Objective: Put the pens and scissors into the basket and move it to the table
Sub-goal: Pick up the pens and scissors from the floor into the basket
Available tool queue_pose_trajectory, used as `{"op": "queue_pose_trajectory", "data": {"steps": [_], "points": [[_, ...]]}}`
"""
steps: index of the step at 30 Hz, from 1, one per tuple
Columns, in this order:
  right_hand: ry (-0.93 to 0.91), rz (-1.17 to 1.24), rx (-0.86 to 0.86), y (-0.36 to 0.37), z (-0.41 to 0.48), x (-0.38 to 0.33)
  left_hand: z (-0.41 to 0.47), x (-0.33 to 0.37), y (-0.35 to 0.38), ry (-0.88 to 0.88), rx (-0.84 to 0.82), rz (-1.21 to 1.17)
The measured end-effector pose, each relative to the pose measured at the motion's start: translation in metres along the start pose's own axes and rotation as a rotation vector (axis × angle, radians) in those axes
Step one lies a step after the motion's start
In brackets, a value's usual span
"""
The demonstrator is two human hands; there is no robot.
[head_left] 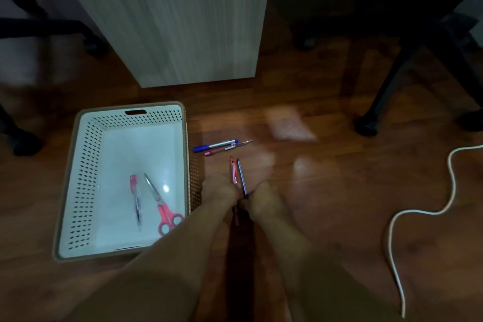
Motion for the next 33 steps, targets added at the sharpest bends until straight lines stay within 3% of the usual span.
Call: {"op": "queue_pose_trajectory", "data": {"steps": [4, 8, 14, 17, 26, 33], "points": [[0.044, 0.038, -0.038, -0.006, 0.004, 0.006, 0.003, -0.007, -0.004, -0.04, -0.076, -0.177], [-0.002, 0.095, 0.022, -0.029, 0.001, -0.012, 0.002, -0.004, -0.031, 0.085, -0.084, -0.321], [-0.194, 0.169, 0.013, -0.044, -0.018, -0.086, -0.023, -0.011, -0.123, 0.274, 0.072, -0.508], [-0.254, 0.21, -0.036, -0.037, -0.035, -0.126, -0.022, -0.045, -0.157, 0.228, 0.182, -0.54], [-0.358, -0.085, -0.276, 0.057, -0.1, -0.192, -0.005, -0.178, -0.186, -0.066, 0.321, -0.386], [-0.303, -0.185, -0.275, 0.105, -0.106, -0.187, -0.003, -0.204, -0.175, -0.11, 0.221, -0.16]]}}
Point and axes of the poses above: each hand's wrist, its own z-axis towards the middle knuckle, its own y-axis out of the palm, x = y × z, the point moved 5 cm from there along z, towards the middle knuckle, and after that the axes turned 6 degrees about z, right-handed, at the moved point
